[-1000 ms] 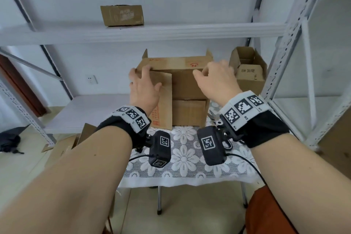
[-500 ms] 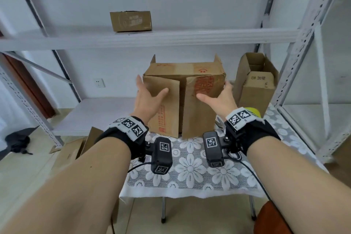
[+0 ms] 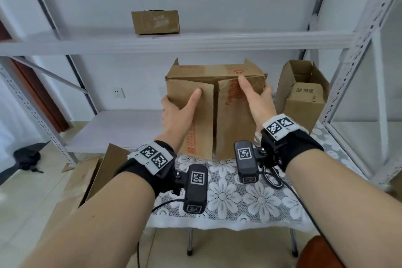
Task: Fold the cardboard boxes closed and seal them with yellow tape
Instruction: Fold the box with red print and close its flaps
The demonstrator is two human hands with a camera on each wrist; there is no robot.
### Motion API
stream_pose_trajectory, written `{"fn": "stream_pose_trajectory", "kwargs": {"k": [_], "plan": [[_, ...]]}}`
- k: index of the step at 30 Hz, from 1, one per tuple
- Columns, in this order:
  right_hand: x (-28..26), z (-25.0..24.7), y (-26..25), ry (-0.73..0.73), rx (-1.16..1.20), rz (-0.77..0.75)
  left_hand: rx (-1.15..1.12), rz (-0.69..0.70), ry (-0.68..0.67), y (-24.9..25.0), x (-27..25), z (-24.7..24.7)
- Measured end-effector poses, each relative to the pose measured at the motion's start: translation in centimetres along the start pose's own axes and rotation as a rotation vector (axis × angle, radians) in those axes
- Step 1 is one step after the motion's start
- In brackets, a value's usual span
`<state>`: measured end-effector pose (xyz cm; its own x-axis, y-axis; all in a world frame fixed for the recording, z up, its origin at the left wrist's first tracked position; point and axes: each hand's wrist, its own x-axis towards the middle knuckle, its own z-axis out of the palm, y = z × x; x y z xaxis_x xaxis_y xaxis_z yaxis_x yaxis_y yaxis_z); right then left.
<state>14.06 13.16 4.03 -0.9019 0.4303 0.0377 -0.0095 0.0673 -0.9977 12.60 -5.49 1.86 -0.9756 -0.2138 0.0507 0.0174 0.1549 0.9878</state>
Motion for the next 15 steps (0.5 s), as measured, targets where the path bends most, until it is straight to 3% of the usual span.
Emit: {"fn": "stream_pose_trajectory", "kwargs": {"k": [8,15], "plan": [[-0.1,0.0,0.1,0.066,-0.006,0.028,0.110,-0.073,0.106,-0.4,-1.7,0.6],[-1.0,1.0,0.6,0.198,-0.076,-0.081,0.125,0.015,0.112,-0.6,-2.6,1.1]]}}
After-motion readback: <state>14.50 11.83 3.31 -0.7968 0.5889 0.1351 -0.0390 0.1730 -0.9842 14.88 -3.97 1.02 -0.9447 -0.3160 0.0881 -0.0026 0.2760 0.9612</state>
